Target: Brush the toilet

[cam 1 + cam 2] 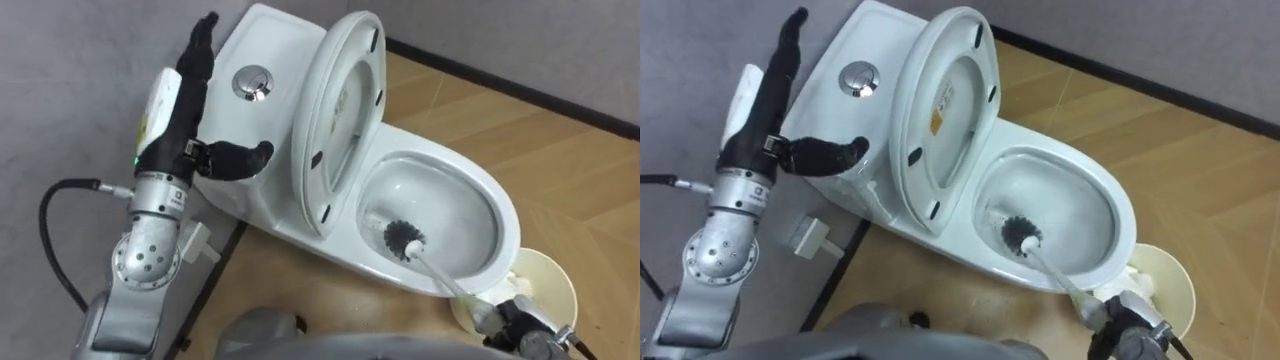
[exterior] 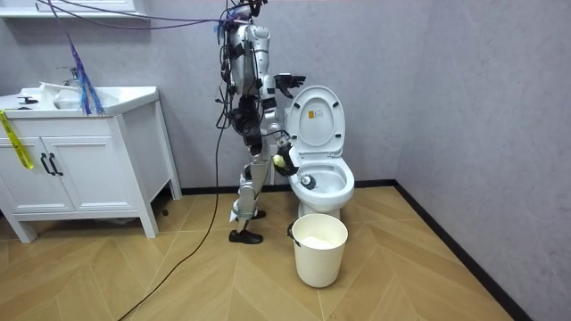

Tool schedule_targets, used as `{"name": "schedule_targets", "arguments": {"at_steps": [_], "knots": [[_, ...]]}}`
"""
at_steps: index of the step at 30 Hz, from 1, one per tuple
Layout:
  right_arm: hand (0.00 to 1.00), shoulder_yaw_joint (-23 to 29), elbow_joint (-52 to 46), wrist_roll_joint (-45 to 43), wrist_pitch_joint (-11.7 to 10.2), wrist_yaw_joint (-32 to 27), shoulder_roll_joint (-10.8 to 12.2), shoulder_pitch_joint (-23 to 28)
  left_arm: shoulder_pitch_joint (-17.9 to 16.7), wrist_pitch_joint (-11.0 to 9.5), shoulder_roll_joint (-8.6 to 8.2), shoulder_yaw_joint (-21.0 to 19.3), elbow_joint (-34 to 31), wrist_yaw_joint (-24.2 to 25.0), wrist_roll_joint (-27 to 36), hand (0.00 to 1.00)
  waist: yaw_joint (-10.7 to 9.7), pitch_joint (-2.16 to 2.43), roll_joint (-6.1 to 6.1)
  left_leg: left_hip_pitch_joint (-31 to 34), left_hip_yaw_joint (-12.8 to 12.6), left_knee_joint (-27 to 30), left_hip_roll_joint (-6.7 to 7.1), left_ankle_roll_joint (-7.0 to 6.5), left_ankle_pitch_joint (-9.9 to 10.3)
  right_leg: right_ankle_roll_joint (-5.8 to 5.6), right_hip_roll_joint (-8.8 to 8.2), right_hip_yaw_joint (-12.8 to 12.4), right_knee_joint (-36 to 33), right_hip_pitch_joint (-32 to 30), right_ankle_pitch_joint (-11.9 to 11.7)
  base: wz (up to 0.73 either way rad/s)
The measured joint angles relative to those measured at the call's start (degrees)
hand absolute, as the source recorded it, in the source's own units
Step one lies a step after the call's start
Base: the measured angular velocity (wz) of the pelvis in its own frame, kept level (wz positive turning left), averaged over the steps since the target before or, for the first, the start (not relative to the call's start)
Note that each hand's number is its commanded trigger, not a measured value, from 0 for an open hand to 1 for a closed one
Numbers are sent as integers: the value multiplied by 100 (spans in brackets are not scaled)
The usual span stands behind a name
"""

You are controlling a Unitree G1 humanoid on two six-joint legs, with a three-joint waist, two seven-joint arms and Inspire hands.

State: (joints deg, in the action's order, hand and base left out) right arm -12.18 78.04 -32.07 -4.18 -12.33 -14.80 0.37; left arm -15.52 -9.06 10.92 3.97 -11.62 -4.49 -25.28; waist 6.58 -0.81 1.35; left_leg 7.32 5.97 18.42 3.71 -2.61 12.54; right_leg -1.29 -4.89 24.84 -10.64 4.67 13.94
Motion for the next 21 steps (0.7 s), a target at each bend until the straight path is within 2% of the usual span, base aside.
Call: {"name": "schedule_targets", "arguments": {"at_steps": [9,11,14,15,16,18,20,21], "knots": [[100,49,-82,-127,34,-35,-4,-47,-29,-7,11,201,591,-32,-248,0,0,41,-78,47,-105,-7,-21,-1,0,0,-10,-104,-31,-106,0,-6],[100,51,-71,-157,56,-71,-11,-92,-9,-7,21,254,879,-33,-227,0,11,63,-122,80,-137,-6,-34,-2,-1,0,-23,-129,-117,-184,0,-7],[100,52,-69,-303,36,-165,-121,-254,3,-2,130,458,1452,-33,-245,0,-17,64,-218,241,-158,46,-42,-22,-15,0,-47,-118,-223,-375,1,-4],[100,78,-61,-441,25,-265,-164,-299,22,-5,143,527,1683,-33,-242,0,-17,37,-213,308,-154,47,-30,-31,-41,0,-56,-110,-225,-432,1,3],[100,111,-55,-562,27,-372,-211,-363,81,-12,143,564,1988,-33,-250,0,-9,25,-273,385,-151,70,-24,-37,-59,1,-70,-103,-273,-515,1,5],[100,118,-57,-733,44,-528,-356,-473,198,-180,170,591,2073,-72,-262,0,24,8,-287,625,-153,141,-29,-46,-83,9,-98,-117,-441,-798,6,-2],[100,118,-60,-1006,70,-675,-511,-690,364,-242,175,637,2187,-165,-266,0,136,6,-346,827,-232,133,-30,-65,-154,13,-123,-207,-627,-1115,9,-18],[100,118,-62,-1121,66,-807,-611,-843,432,-263,184,708,2264,-256,-266,0,169,-5,-370,938,-290,133,-25,-81,-193,26,-192,-254,-730,-1293,16,-20]]}}
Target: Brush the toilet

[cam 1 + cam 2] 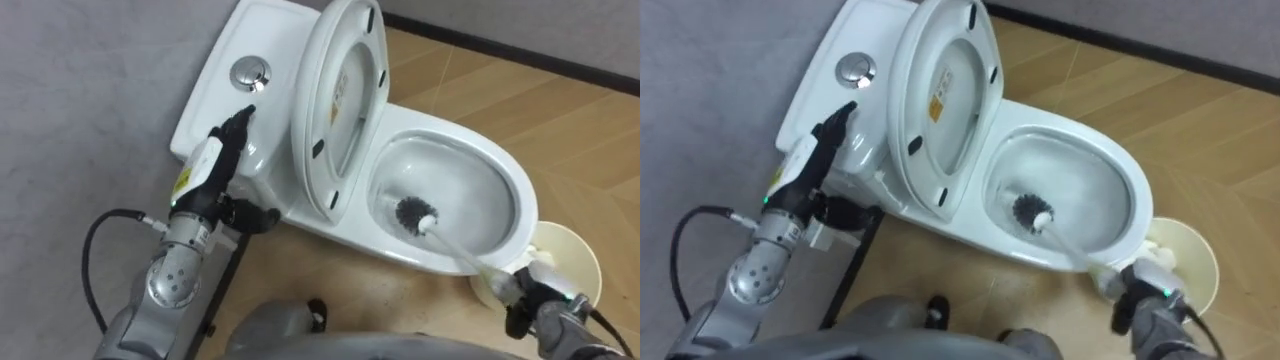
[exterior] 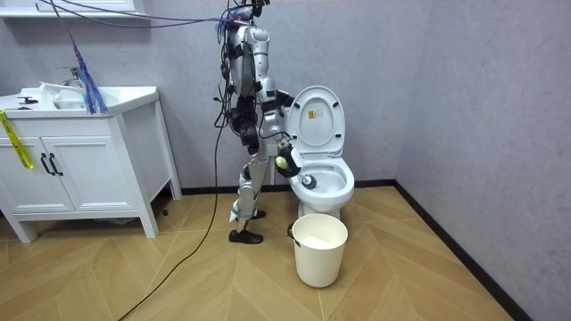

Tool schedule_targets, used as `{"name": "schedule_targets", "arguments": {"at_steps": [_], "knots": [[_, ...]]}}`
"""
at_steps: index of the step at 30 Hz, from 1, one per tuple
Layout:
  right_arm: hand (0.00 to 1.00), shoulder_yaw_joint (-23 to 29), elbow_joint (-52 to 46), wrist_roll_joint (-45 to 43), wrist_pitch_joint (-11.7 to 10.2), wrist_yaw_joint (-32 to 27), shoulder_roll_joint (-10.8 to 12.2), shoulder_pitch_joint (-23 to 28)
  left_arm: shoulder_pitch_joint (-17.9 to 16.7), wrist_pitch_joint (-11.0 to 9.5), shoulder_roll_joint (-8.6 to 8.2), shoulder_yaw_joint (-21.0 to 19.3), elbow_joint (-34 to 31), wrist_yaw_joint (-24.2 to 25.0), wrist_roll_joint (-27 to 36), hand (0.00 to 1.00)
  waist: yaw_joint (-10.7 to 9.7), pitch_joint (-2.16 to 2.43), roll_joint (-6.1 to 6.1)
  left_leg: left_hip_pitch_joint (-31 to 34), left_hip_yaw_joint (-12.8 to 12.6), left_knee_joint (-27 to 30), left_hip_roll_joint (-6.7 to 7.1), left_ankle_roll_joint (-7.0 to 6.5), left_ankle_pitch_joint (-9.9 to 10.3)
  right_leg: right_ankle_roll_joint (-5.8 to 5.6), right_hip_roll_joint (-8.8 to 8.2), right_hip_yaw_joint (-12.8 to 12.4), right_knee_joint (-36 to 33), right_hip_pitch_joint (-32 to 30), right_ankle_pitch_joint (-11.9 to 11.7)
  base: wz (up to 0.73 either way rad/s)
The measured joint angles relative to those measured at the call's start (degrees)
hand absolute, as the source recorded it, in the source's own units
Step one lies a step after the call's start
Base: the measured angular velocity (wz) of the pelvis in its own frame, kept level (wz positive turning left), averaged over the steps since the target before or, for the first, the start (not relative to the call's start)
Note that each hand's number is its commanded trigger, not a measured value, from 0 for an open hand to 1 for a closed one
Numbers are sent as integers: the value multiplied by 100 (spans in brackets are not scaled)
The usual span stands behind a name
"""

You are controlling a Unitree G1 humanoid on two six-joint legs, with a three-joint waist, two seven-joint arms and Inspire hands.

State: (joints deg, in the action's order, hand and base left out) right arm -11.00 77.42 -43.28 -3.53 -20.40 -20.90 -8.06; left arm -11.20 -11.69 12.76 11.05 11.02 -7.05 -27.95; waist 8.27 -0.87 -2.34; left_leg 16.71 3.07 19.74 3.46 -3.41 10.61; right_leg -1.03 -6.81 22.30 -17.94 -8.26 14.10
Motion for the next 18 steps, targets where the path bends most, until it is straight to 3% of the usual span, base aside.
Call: {"name": "schedule_targets", "arguments": {"at_steps": [3,4,9,12,15,18], "knots": [[100,-23,-14,-191,-22,-343,-133,-361,250,-184,36,173,360,-371,-44,0,121,-27,-5,227,-141,16,7,-27,-72,45,-108,-31,-358,-409,36,-18],[100,-122,-24,-191,-31,-468,-216,-506,411,-208,69,298,440,-493,-37,0,145,-54,-10,397,-148,96,11,-33,-89,58,-137,-32,-486,-595,44,-7],[100,-385,-199,-438,40,-732,-516,-914,900,-215,259,566,514,-848,-125,0,300,-139,61,1036,-261,239,38,-55,-216,131,-277,-133,-942,-1387,83,-7],[100,-540,-244,-667,148,-843,-635,-1103,1042,-226,272,619,526,-1036,-147,0,322,-141,54,1376,-328,367,37,-69,-253,159,-329,-178,-1117,-1784,85,-12],[100,-649,-500,-923,229,-942,-794,-1189,1189,-330,413,694,505,-1281,-156,0,353,-144,59,1822,-387,577,15,-66,-262,214,-350,-262,-1357,-2267,100,-8],[100,-829,-761,-1042,339,-984,-916,-1229,1354,-367,437,714,505,-1438,-230,0,489,-145,46,2203,-463,820,-2,-62,-255,277,-399,-354,-1647,-2708,132,-10]]}}
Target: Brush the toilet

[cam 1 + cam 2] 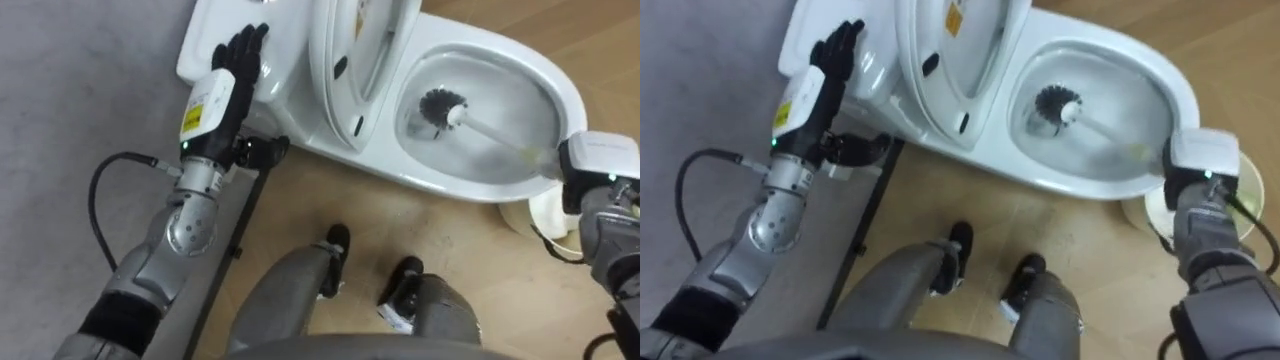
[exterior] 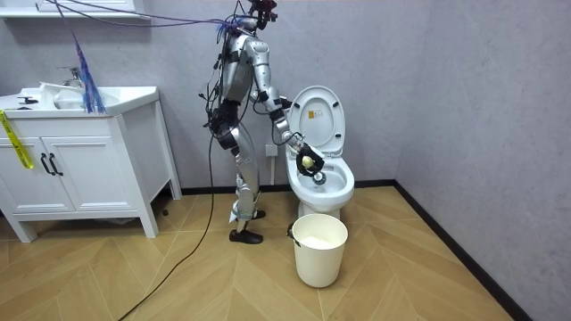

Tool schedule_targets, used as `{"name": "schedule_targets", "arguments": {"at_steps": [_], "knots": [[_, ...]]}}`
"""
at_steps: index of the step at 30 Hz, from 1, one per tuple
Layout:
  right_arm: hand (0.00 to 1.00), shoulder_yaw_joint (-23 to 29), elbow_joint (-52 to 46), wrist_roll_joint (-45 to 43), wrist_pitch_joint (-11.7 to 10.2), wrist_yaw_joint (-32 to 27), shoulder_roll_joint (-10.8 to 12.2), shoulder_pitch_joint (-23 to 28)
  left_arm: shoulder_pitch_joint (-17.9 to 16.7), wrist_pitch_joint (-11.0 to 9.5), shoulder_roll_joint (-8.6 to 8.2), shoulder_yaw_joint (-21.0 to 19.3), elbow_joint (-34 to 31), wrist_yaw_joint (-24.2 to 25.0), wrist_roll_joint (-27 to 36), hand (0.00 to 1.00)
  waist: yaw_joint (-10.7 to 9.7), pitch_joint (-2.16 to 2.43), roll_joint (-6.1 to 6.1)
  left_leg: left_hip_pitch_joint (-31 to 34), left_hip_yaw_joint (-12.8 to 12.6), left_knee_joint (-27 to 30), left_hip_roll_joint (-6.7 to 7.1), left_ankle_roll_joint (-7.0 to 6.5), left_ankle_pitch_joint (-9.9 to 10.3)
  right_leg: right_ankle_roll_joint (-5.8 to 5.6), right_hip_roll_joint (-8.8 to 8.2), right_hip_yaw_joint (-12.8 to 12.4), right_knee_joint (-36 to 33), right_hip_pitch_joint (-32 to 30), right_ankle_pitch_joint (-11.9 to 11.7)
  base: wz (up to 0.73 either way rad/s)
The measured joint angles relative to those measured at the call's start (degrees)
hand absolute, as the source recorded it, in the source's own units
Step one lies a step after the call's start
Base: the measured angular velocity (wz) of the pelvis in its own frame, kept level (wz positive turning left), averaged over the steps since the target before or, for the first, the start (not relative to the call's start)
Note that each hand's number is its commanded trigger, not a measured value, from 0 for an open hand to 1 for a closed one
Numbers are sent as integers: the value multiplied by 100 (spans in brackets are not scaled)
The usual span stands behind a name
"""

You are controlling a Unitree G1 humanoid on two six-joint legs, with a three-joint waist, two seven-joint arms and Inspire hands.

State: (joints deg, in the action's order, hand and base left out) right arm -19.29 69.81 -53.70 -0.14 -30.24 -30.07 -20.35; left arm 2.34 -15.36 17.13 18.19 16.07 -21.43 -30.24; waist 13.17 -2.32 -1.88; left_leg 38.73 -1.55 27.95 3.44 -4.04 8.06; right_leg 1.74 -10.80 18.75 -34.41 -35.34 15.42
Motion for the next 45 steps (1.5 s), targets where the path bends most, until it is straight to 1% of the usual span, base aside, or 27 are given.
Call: {"name": "schedule_targets", "arguments": {"at_steps": [1,3,4,5,8,10,12,13,16,18,20,22,25,27,29,31,32,33,34,35,36,37,38,40,41,43,45], "knots": [[100,-117,-125,0,61,-6,-19,-14,65,-3,7,16,-1,-70,-4,0,2,-4,-31,157,1,109,-6,4,13,25,-19,7,-109,-144,21,0],[100,-255,-207,-66,87,-12,-30,-61,168,-3,7,26,-1,-139,-4,0,8,2,-86,389,2,288,-6,6,39,59,-65,30,-294,-369,77,7],[100,-333,-249,-73,154,-11,-36,-89,234,-3,7,35,-2,-195,-3,0,11,-12,-125,541,2,401,-1,10,56,79,-104,37,-436,-517,115,8],[100,-337,-286,-81,236,-11,-65,-96,291,-4,8,53,-4,-283,-2,0,11,-8,-169,707,-1,508,3,7,72,94,-134,34,-566,-678,150,5],[100,-420,-329,-102,316,-12,-134,-139,385,-4,13,59,-10,-497,-2,0,12,-4,-222,1020,-29,697,-30,12,97,129,-137,-5,-763,-988,174,-6],[100,-554,-329,-88,426,-45,-158,-275,472,-1,29,58,27,-700,-2,0,74,-36,-270,1244,-100,921,-100,21,149,184,-112,-72,-951,-1225,185,-16],[100,-692,-329,-79,534,-95,-184,-380,564,0,38,68,99,-774,5,0,117,-44,-319,1376,-138,1047,-126,31,177,211,-111,-124,-1085,-1380,211,-11],[100,-768,-329,-69,609,-94,-199,-464,643,2,66,100,152,-831,25,0,125,-69,-369,1441,-143,1115,-140,62,199,235,-112,-124,-1149,-1446,224,-7],[100,-877,-359,-57,732,-84,-198,-605,715,7,198,187,203,-965,23,0,127,-57,-424,1607,-139,1193,-167,95,207,283,-104,-116,-1241,-1615,244,-1],[100,-877,-417,-58,783,-73,-175,-598,715,71,230,228,224,-1052,13,0,121,-46,-446,1617,-141,1179,-172,113,202,302,-96,-122,-1247,-1642,248,0],[100,-883,-555,-58,845,-2,-177,-568,712,134,246,279,249,-1181,3,0,109,-42,-455,1626,-157,1173,-176,116,199,318,-92,-124,-1256,-1658,258,0],[100,-885,-657,-58,915,78,-119,-556,708,205,246,350,248,-1323,8,0,102,-40,-457,1637,-158,1175,-178,122,193,336,-87,-124,-1275,-1671,283,3],[100,-899,-786,-50,1027,123,-98,-557,705,212,251,378,245,-1462,30,0,105,-32,-469,1696,-152,1184,-192,138,190,348,-71,-128,-1282,-1725,291,0],[100,-1010,-795,2,1031,130,-113,-570,707,232,265,403,246,-1512,53,0,98,-35,-463,1702,-159,1191,-201,144,192,356,-67,-131,-1289,-1732,295,0],[100,-1211,-791,264,1055,141,-158,-633,735,247,329,476,252,-1562,157,0,104,-34,-465,1720,-159,1219,-219,155,201,361,-54,-134,-1296,-1747,294,-5],[100,-1427,-771,804,1040,149,-223,-747,774,273,427,553,242,-1610,262,0,77,-41,-455,1764,-157,1281,-230,160,221,379,-53,-138,-1354,-1786,308,0],[100,-1447,-761,993,1025,136,-230,-776,807,296,458,564,242,-1625,303,0,75,-42,-453,1774,-162,1281,-232,164,224,380,-55,-136,-1357,-1797,309,3],[100,-1437,-740,1441,962,113,-236,-857,835,323,507,627,208,-1653,373,0,55,-52,-429,1791,-168,1283,-219,176,230,391,-85,-146,-1407,-1841,316,4],[100,-1381,-739,1979,871,90,-215,-921,841,371,535,621,170,-1687,366,0,-19,-75,-379,1817,-222,1305,-199,173,228,396,-126,-179,-1494,-1904,341,5],[100,-1297,-740,2300,818,83,-185,-953,842,392,556,612,154,-1712,369,0,-43,-83,-357,1838,-221,1320,-188,174,226,396,-135,-192,-1526,-1932,345,4],[100,-1146,-740,2966,712,73,-159,-1014,847,427,581,603,126,-1751,369,0,-83,-87,-348,1888,-221,1368,-188,173,226,399,-140,-197,-1575,-1983,347,0],[100,-960,-725,3601,634,72,-133,-1051,873,461,583,566,118,-1761,370,0,-111,-107,-310,1901,-226,1373,-171,172,215,403,-170,-231,-1634,-2032,349,0],[100,-907,-719,3842,599,73,-129,-1070,877,501,584,563,89,-1761,370,0,-142,-116,-279,1913,-251,1372,-160,164,205,406,-190,-257,-1664,-2069,351,0],[100,-722,-712,4583,410,73,-124,-1105,898,631,584,551,53,-1835,349,0,-236,-131,-244,1994,-298,1397,-125,150,172,404,-239,-289,-1753,-2185,352,4],[100,-699,-713,4699,374,73,-124,-1108,904,656,582,559,41,-1835,335,0,-248,-132,-241,2009,-302,1402,-119,152,165,404,-246,-290,-1765,-2199,352,6],[100,-695,-648,4748,384,88,-89,-1183,940,893,566,560,35,-1831,126,0,-321,-124,-250,2038,-292,1463,-77,143,156,402,-306,-294,-1859,-2232,371,9],[100,-694,-585,4727,386,122,-80,-1213,962,991,497,557,33,-1830,38,0,-325,-115,-264,2042,-275,1478,-73,137,154,400,-315,-293,-1865,-2233,371,3]]}}
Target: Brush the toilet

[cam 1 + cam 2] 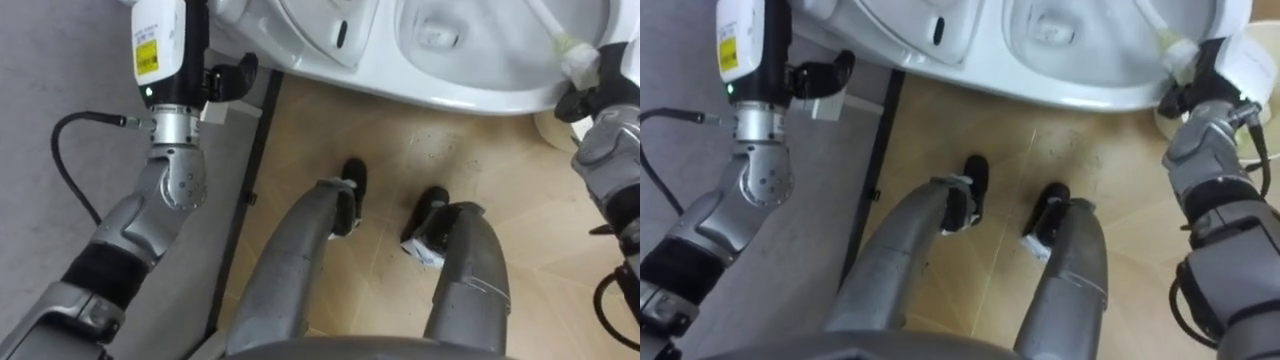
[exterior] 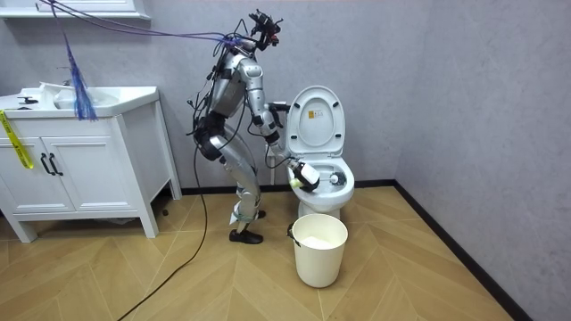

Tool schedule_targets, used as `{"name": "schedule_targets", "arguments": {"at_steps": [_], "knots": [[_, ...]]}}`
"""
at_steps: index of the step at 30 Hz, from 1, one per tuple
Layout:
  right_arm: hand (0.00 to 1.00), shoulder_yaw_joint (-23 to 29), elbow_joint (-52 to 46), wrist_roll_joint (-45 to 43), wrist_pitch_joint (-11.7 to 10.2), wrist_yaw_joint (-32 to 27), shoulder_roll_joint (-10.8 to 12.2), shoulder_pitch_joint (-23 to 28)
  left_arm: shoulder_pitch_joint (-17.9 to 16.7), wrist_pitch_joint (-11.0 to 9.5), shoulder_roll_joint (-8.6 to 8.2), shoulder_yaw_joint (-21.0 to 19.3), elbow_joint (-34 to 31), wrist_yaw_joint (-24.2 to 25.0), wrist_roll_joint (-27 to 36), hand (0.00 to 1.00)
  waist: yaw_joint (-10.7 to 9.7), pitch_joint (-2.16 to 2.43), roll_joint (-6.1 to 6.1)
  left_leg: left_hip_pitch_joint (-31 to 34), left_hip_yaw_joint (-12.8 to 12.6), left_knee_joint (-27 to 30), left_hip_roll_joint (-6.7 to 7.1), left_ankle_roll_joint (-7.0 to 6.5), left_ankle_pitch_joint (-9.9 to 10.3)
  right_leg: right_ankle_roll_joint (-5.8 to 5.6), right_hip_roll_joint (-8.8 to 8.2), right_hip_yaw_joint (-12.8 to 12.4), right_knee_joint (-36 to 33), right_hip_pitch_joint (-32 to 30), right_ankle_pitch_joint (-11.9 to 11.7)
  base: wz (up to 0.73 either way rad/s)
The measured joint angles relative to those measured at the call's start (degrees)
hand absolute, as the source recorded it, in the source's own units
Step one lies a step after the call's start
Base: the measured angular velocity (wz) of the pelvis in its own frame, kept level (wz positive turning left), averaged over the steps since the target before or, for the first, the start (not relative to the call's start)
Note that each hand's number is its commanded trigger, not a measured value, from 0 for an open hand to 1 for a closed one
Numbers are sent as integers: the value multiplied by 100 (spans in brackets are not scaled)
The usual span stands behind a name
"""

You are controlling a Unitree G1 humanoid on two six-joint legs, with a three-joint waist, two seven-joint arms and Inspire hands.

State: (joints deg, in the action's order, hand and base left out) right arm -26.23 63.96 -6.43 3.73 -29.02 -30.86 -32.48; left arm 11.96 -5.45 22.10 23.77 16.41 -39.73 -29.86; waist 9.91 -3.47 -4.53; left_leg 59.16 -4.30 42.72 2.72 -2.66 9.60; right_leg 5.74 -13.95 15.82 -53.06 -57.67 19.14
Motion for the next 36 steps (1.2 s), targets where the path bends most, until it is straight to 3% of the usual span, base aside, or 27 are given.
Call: {"name": "schedule_targets", "arguments": {"at_steps": [4,8,10,14,15,16,19,23,26,28,30,32,34,35,36], "knots": [[100,64,43,-316,19,61,81,22,-2,235,-246,-65,8,-1,-322,0,-16,21,-28,-29,-24,20,4,-39,-21,-16,-1,12,4,48,-11,0],[100,48,118,-897,185,94,358,72,-43,379,-311,-19,81,6,-360,0,-4,39,-57,-175,-12,1,-6,-58,-3,-25,13,52,69,226,-5,-1],[100,-23,122,-1504,295,97,505,177,-52,448,-357,78,122,6,-361,0,54,71,-109,-250,17,-37,-10,-59,9,-34,53,90,166,337,-11,-2],[100,-284,104,-2561,641,91,527,280,-53,517,-480,179,261,10,-508,0,187,116,-267,-356,119,-122,-43,-43,26,-66,169,181,409,539,-51,-3],[100,-364,68,-2898,755,104,521,333,-80,566,-528,198,268,9,-579,0,264,142,-304,-395,111,-191,-107,-38,26,-72,251,178,551,592,-98,-18],[100,-390,32,-3212,835,118,514,364,-119,571,-534,202,277,-3,-575,0,302,141,-329,-449,101,-254,-128,-28,19,-64,289,178,649,645,-136,-18],[100,-409,-5,-3625,922,140,524,518,-286,558,-561,216,276,-6,-555,0,308,165,-421,-591,78,-341,-192,-13,51,-77,328,182,762,794,-144,-4],[100,-421,-185,-3852,1007,131,509,681,-409,502,-542,192,285,-20,-477,0,309,158,-469,-701,55,-405,-201,8,100,-90,399,154,858,905,-126,-5],[100,-627,-225,-3890,1010,133,412,661,-423,462,-536,183,267,-19,-330,0,327,149,-455,-729,49,-422,-210,26,109,-68,407,155,866,919,-107,0],[100,-863,-175,-3845,993,119,267,626,-402,442,-507,181,239,-11,-150,0,363,114,-402,-723,38,-391,-231,40,127,-46,398,149,837,908,-90,-5],[100,-1066,-183,-3581,870,54,99,595,-376,414,-441,239,142,4,39,0,376,106,-384,-668,29,-390,-250,37,126,-46,376,150,812,859,-87,0],[100,-1123,-174,-3047,670,-50,1,570,-371,387,-257,329,-59,3,221,0,368,95,-221,-599,-21,-387,-223,30,125,-40,310,75,690,688,-74,3],[100,-798,-156,-2209,368,-111,-22,530,-351,347,-78,302,-259,-5,209,0,226,61,-144,-478,-2,-323,-106,-8,83,-51,154,108,475,546,-7,26],[100,-660,-150,-2072,293,-97,-20,524,-345,330,-76,282,-285,-4,186,0,173,28,-95,-455,10,-321,-72,-20,65,-62,100,126,422,524,11,33],[100,-364,-125,-1906,172,-35,5,496,-336,305,-80,221,-304,12,45,0,136,24,-85,-401,4,-301,-36,-40,44,-77,42,132,358,463,21,25]]}}
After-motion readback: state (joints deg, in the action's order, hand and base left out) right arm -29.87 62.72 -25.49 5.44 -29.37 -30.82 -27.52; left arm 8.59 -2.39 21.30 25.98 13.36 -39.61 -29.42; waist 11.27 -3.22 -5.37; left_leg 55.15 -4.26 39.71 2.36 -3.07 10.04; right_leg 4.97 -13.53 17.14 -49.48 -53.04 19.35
